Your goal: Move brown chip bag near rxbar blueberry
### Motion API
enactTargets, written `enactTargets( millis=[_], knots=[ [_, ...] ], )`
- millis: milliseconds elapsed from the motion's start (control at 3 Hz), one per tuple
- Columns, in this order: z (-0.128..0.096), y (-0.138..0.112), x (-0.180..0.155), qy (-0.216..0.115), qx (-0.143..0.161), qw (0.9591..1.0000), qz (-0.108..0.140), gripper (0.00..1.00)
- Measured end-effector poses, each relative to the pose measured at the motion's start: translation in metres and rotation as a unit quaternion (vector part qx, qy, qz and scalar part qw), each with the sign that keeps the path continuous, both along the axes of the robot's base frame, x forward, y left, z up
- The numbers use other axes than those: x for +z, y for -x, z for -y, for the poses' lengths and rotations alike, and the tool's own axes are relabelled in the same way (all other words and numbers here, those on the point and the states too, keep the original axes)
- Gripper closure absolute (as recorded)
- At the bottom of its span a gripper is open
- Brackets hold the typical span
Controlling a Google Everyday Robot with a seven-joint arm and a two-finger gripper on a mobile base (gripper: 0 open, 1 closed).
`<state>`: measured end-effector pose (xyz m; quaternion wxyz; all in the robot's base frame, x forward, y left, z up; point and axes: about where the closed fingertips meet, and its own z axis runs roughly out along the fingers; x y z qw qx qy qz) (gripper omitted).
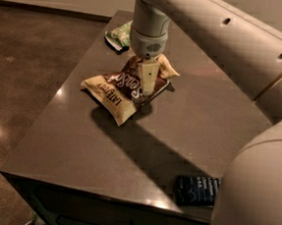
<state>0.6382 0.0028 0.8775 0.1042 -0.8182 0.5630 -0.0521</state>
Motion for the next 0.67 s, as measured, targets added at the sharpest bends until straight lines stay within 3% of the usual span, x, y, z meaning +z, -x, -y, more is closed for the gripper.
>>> enactTargets(
  millis=[667],
  knots=[
    [0.0084,0.0080,0.0008,-0.002,0.014,0.9999,-0.003,0.70]
  ],
)
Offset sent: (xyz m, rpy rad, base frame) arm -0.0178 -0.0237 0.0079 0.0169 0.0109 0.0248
